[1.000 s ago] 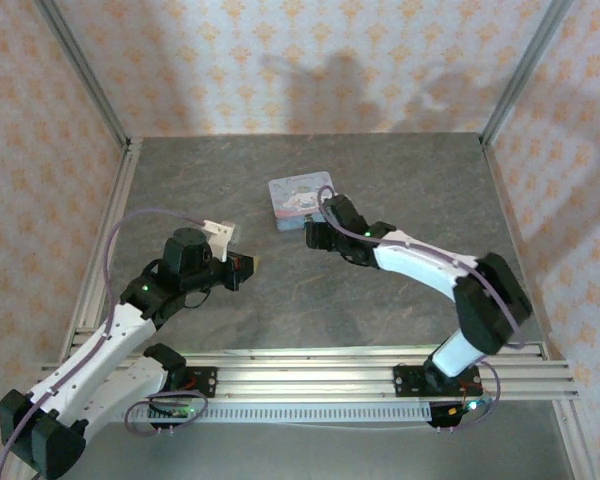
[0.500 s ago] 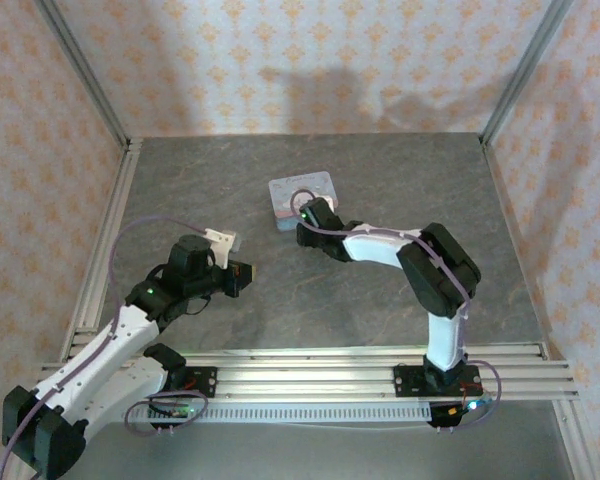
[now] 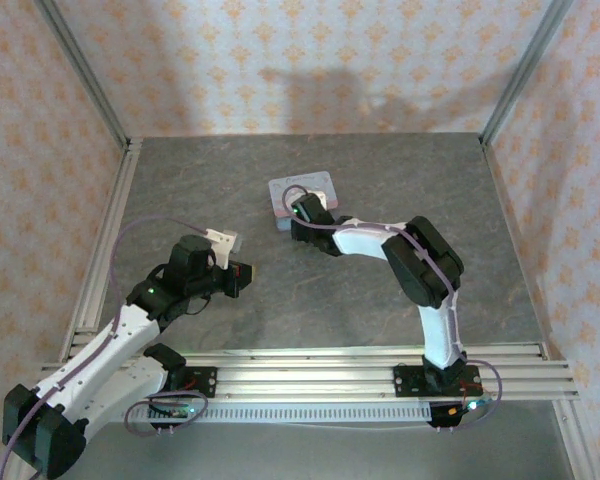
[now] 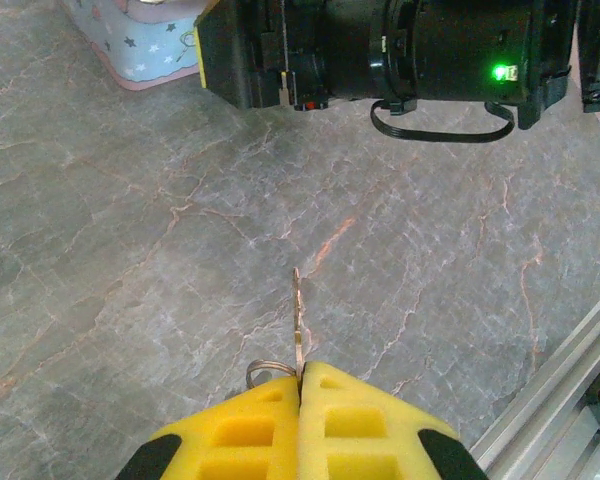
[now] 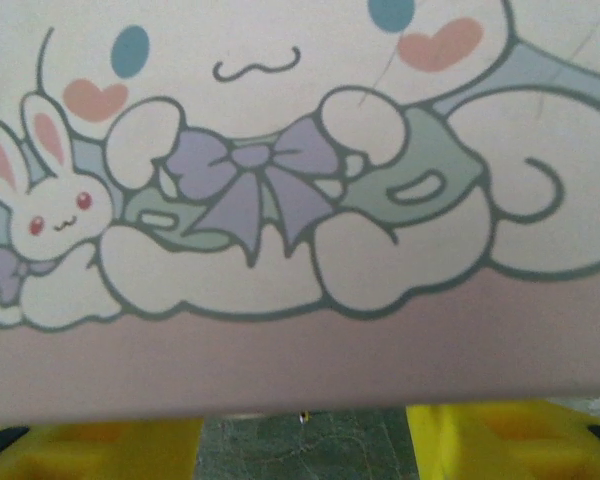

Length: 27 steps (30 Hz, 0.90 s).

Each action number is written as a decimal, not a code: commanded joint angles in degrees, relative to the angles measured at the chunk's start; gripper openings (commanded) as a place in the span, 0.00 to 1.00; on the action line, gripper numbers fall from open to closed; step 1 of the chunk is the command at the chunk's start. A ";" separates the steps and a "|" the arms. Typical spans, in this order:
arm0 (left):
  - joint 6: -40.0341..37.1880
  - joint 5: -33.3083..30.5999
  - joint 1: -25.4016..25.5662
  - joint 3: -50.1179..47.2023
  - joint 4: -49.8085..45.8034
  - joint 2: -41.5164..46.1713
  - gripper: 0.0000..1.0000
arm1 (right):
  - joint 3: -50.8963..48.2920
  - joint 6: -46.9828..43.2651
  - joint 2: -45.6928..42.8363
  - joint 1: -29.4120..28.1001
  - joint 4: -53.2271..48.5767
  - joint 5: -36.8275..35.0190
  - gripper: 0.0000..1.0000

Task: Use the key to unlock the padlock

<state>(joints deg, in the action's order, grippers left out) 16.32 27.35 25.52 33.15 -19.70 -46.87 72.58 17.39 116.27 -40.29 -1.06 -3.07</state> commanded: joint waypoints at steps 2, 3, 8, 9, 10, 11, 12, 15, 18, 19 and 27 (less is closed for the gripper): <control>-1.81 -0.46 0.32 -0.80 1.50 0.99 0.00 | 2.43 0.55 1.36 0.47 -1.70 -1.94 0.53; -1.90 -0.35 0.32 -0.89 1.54 0.97 0.00 | 2.92 0.46 1.50 0.48 -2.04 -1.94 0.53; -2.07 -0.28 0.32 -1.15 1.73 1.09 0.00 | 4.16 -0.15 2.38 0.48 -2.98 -1.61 0.43; -2.13 -0.29 0.28 -1.15 1.77 1.12 0.00 | 4.17 -0.20 2.38 0.47 -2.85 -1.59 0.41; -2.08 -0.32 0.31 -1.18 1.76 1.17 0.00 | 4.25 -0.17 2.38 0.48 -2.95 -1.51 0.38; -2.21 -0.26 0.32 -1.24 1.77 1.17 0.00 | 4.24 -0.32 2.34 0.43 -2.97 -1.43 0.35; -2.17 -0.34 0.32 -1.25 1.85 1.14 0.00 | 4.28 -0.32 2.38 0.48 -2.90 -1.33 0.32; -2.34 -0.46 0.32 -1.37 1.77 1.08 0.00 | 4.19 -0.27 2.19 0.47 -3.07 -0.85 0.25; -2.51 -0.17 0.30 -1.47 1.77 1.17 0.00 | 3.99 -0.22 1.77 0.42 -3.57 -0.08 0.20; -2.52 -0.16 0.26 -1.50 1.71 1.17 0.00 | 3.82 -0.17 1.44 0.48 -3.74 0.27 0.19; -3.61 3.20 0.31 -2.29 3.25 1.52 0.00 | 2.43 0.86 -1.77 0.48 -7.10 7.05 0.14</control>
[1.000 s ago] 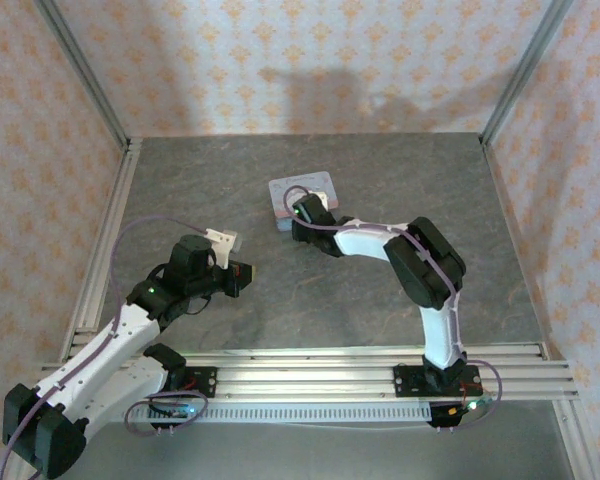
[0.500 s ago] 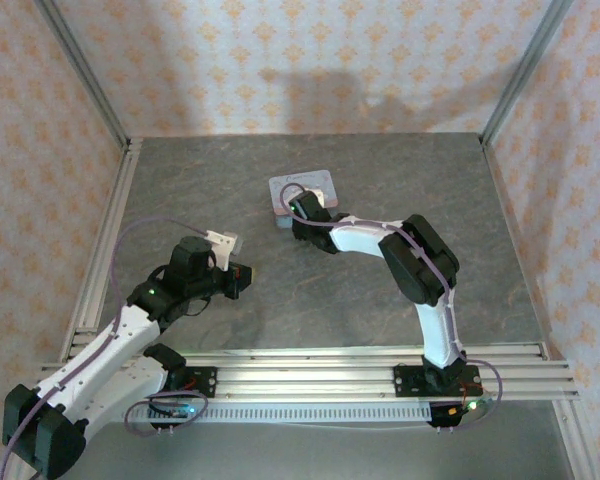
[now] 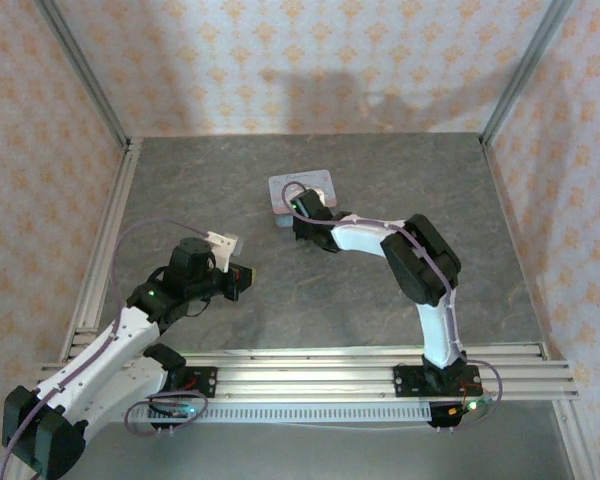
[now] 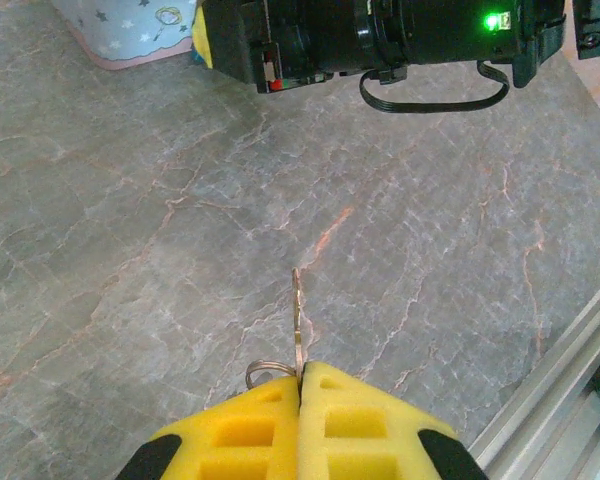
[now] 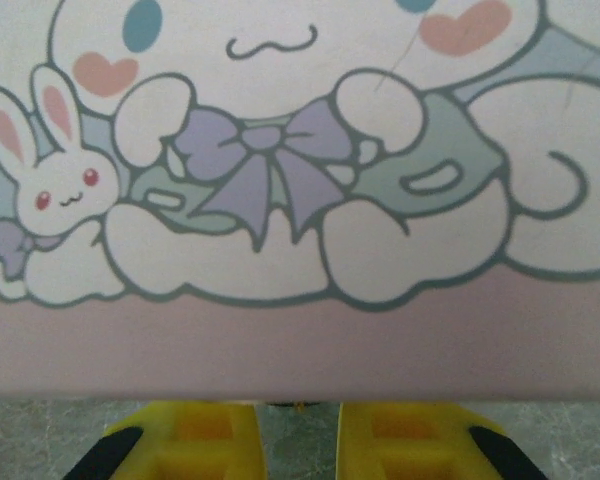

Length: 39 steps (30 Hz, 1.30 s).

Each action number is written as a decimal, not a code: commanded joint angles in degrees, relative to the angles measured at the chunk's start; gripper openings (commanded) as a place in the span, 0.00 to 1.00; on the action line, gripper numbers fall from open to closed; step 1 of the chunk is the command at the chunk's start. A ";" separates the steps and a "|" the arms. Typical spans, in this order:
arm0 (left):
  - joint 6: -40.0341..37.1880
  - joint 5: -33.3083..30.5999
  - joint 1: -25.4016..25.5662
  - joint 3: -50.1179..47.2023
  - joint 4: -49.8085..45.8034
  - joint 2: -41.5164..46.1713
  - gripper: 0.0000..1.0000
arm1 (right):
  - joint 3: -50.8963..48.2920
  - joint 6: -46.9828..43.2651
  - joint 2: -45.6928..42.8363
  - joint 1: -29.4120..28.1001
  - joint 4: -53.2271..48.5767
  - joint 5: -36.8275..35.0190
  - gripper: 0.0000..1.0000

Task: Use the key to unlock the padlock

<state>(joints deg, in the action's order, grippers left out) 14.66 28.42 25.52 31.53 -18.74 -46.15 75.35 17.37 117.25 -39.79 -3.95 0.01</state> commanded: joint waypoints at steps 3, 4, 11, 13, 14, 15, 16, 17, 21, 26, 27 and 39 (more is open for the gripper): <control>-2.37 2.90 0.30 -0.81 2.77 0.54 0.00 | -1.47 2.36 -4.08 -0.12 -5.25 6.46 0.12; -2.45 3.10 0.24 -0.93 3.04 0.47 0.00 | -2.02 2.92 -4.58 -0.20 -5.37 6.96 0.11; -2.05 4.62 0.88 -2.84 6.01 -0.37 0.00 | -5.38 6.41 -8.41 -1.79 -6.65 10.76 0.08; -2.03 4.71 1.17 -3.45 6.79 -0.93 0.00 | -5.74 7.05 -9.28 -2.37 -7.58 11.64 0.08; -2.04 4.63 1.28 -3.81 7.20 -1.38 0.00 | -5.92 7.39 -9.81 -2.69 -8.18 12.13 0.08; -2.01 4.53 1.54 -4.16 7.66 -1.67 0.00 | -6.07 7.72 -10.32 -2.96 -8.85 12.63 0.08; -1.96 4.34 1.75 -4.51 8.16 -2.06 0.00 | -6.10 8.01 -10.67 -3.11 -9.47 12.88 0.08; -1.91 4.06 2.02 -4.95 8.78 -2.44 0.00 | -6.20 8.43 -11.14 -3.32 -10.33 13.28 0.08; -1.90 2.65 3.43 -6.50 10.94 -3.63 0.00 | -6.56 8.68 -13.02 -3.54 -13.45 15.84 0.07; -2.23 2.43 4.72 -8.78 15.49 -5.92 0.00 | -3.70 6.74 -13.62 -3.45 -20.55 18.16 0.07; -2.26 2.50 4.75 -9.14 16.59 -6.49 0.00 | -2.99 6.33 -13.46 -3.41 -21.67 18.98 0.06; -3.66 4.09 4.80 -10.48 25.99 -13.49 0.00 | 1.06 5.66 -12.89 -1.00 -26.83 28.28 0.04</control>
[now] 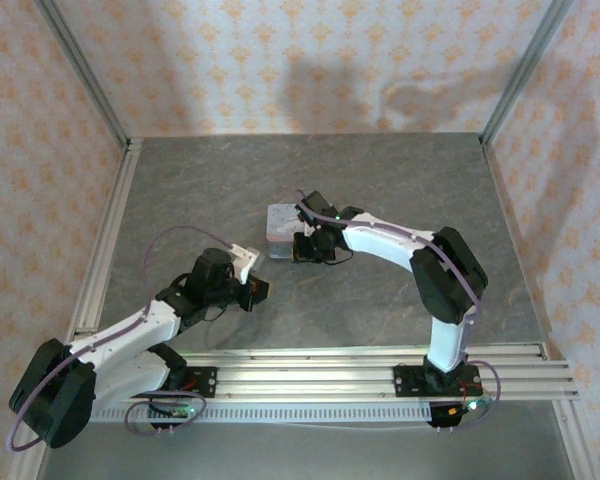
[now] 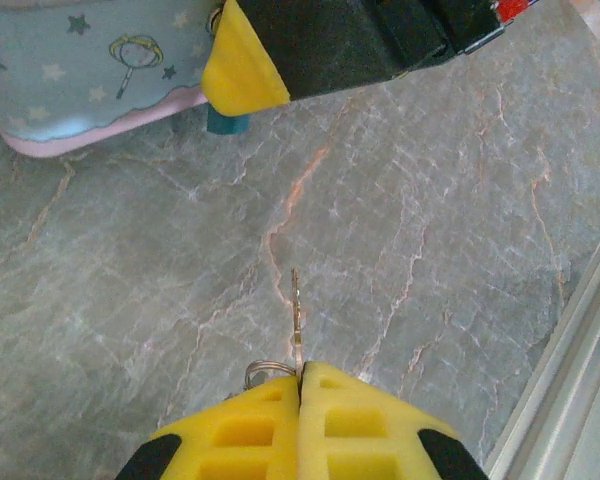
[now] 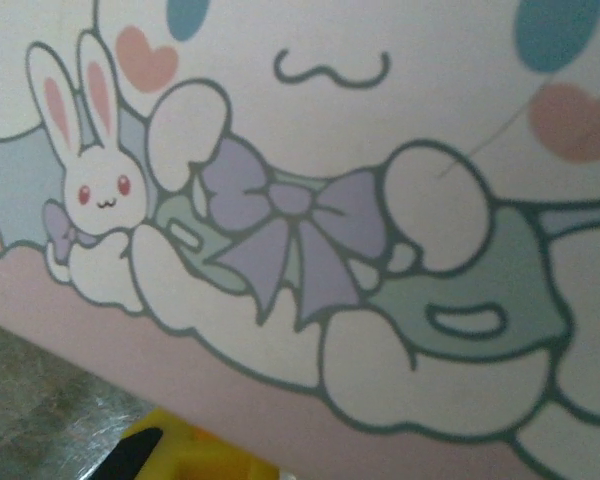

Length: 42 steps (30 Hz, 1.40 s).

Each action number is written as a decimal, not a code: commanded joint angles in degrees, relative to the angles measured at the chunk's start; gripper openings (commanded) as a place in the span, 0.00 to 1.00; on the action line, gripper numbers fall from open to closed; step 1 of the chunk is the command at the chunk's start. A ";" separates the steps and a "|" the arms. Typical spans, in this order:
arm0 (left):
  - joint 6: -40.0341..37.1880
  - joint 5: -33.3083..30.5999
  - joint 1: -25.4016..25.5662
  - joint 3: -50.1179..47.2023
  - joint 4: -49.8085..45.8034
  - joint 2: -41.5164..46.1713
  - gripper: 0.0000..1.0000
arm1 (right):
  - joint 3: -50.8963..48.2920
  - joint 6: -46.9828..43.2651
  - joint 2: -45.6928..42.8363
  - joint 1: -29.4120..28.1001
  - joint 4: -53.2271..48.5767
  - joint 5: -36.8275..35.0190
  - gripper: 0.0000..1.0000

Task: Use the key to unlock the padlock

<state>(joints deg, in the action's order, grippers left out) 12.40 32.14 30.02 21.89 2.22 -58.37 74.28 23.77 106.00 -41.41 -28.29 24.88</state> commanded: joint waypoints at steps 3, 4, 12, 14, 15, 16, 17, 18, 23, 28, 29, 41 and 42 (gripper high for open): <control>-0.99 1.61 0.32 -1.40 8.34 -2.86 0.00 | 3.36 -1.77 -2.05 0.89 -4.02 5.37 0.03; -1.02 1.90 0.30 -1.42 9.11 -3.22 0.00 | 3.71 -2.11 -2.15 0.96 -4.45 5.67 0.03; -5.03 3.20 0.30 -0.56 11.83 -4.56 0.00 | 7.41 -3.82 -2.33 1.95 -9.75 8.76 0.02; -6.49 2.81 0.30 -0.21 12.01 -4.81 0.00 | 8.40 -4.17 -2.29 2.20 -11.08 9.53 0.02; -7.03 2.65 0.32 -0.18 12.26 -5.05 0.00 | 8.80 -4.33 -2.24 2.18 -11.52 9.78 0.02; -7.53 2.65 0.30 -0.09 12.89 -5.41 0.00 | 9.18 -4.58 -2.22 2.19 -11.98 10.00 0.02; -7.57 2.58 0.35 -0.14 13.73 -5.78 0.00 | 9.53 -4.62 -2.20 2.29 -12.35 10.08 0.02; -7.58 2.42 0.32 -0.18 14.60 -6.33 0.00 | 9.80 -4.68 -2.21 2.29 -12.67 10.25 0.02; -6.05 3.38 0.35 -0.05 20.12 -10.71 0.00 | 10.55 -4.46 -2.21 2.38 -13.60 10.74 0.02; -4.02 4.59 0.15 0.31 24.70 -14.76 0.00 | 10.68 -4.10 -2.24 2.38 -13.62 11.52 0.02; -3.97 4.96 0.13 0.42 24.85 -15.28 0.00 | 10.64 -4.16 -2.28 2.38 -13.60 11.49 0.02; 0.90 12.33 -4.51 -0.97 32.57 -19.63 0.00 | 10.62 -3.51 -2.61 2.47 -13.00 12.55 0.01; 1.08 13.00 -4.81 -0.97 32.88 -20.02 0.00 | 10.70 -3.53 -2.58 2.45 -12.90 12.56 0.01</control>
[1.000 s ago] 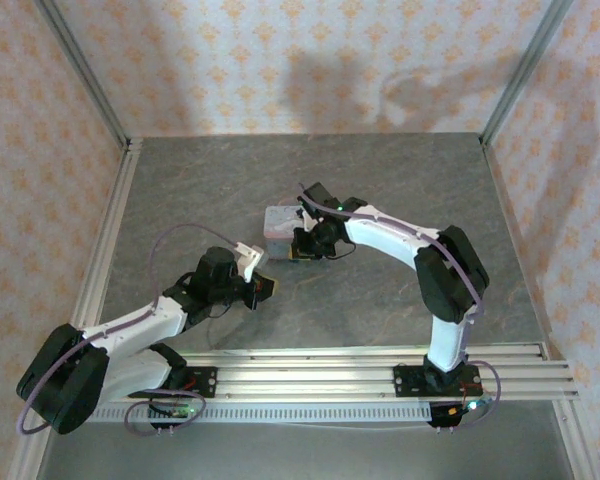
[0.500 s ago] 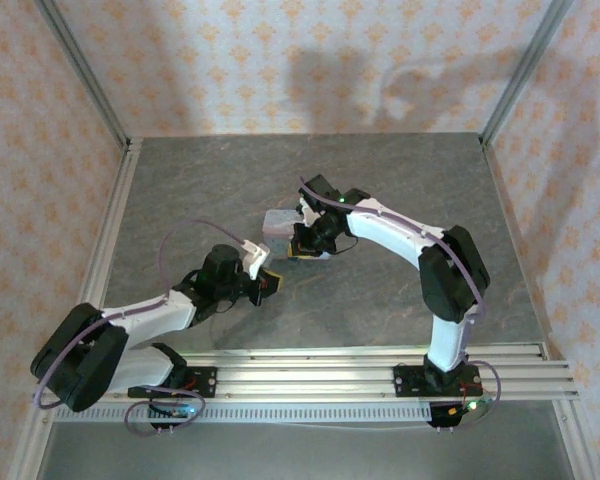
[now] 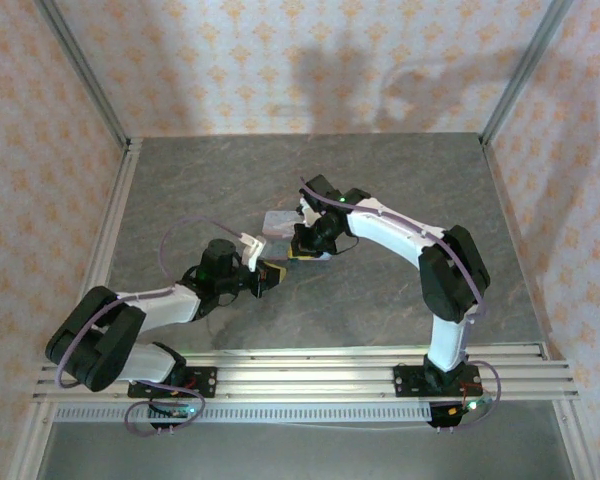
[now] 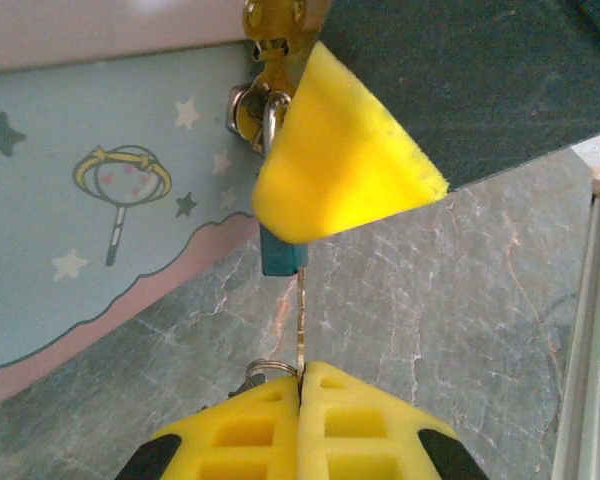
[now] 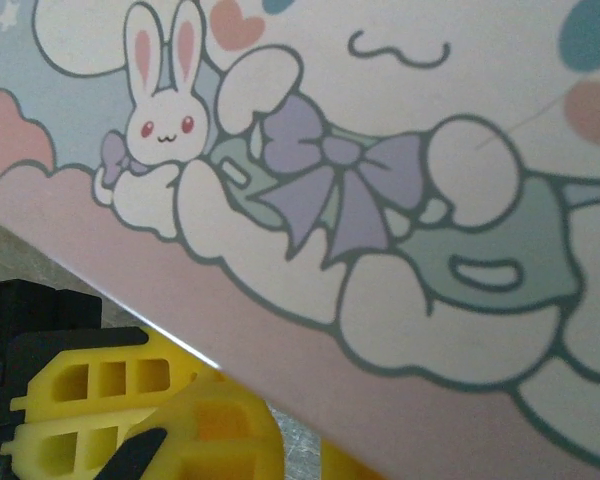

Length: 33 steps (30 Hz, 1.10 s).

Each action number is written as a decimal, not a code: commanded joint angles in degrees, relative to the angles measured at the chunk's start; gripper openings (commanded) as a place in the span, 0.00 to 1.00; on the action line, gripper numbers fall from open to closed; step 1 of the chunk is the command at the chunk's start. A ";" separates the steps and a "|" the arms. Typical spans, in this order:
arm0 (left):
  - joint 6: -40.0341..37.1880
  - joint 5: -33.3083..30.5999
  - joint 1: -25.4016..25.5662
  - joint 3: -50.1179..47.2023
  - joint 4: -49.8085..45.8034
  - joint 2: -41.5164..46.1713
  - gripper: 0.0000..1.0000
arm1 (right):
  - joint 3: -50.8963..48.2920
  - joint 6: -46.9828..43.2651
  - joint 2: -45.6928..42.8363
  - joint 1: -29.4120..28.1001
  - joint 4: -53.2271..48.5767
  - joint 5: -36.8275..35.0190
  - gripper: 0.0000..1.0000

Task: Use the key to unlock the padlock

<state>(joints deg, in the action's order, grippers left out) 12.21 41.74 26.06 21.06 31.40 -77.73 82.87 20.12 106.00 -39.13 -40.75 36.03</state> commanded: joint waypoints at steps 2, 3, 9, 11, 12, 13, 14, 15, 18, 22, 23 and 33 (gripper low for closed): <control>1.34 4.27 -1.32 -0.05 3.75 -1.40 0.00 | 2.15 0.31 -2.63 0.20 -0.34 1.57 0.01; 1.33 4.63 -1.49 -0.14 3.98 -1.73 0.00 | 2.13 0.34 -2.59 0.28 -0.26 1.72 0.01; 1.74 5.81 -2.28 -0.24 5.41 -3.83 0.00 | 1.95 0.81 -2.65 0.30 0.06 2.39 0.01; 1.96 6.08 -2.41 -0.23 6.25 -4.32 0.00 | 1.86 0.88 -2.76 0.30 0.23 2.47 0.01; 2.11 6.24 -2.42 -0.08 6.56 -4.69 0.00 | 1.88 0.99 -2.78 0.37 0.25 2.70 0.01; 2.15 6.38 -2.42 0.07 6.70 -4.92 0.00 | 1.79 1.07 -2.88 0.35 0.40 2.78 0.01; 2.27 6.47 -2.47 0.20 6.95 -5.20 0.00 | 1.81 1.12 -2.89 0.38 0.46 2.96 0.01; 2.25 6.59 -2.51 0.29 7.26 -5.41 0.00 | 1.85 1.16 -2.90 0.45 0.50 3.06 0.01; 2.24 6.62 -2.51 0.60 7.50 -5.76 0.00 | 1.86 1.35 -2.79 0.46 0.67 3.18 0.01; 2.23 6.52 -2.61 0.65 7.68 -5.59 0.00 | 1.68 1.48 -2.64 0.64 0.82 3.54 0.00; 2.21 6.52 -2.67 0.56 7.67 -5.53 0.00 | 1.59 1.50 -2.65 0.72 0.85 3.60 0.00; 2.54 6.25 -2.77 0.21 8.15 -4.71 0.00 | 1.18 1.61 -2.65 0.90 1.26 3.87 0.00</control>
<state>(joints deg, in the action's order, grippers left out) 14.13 47.59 23.83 21.06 37.17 -83.42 82.89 21.02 105.95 -38.46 -40.69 38.83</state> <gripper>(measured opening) 0.046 0.105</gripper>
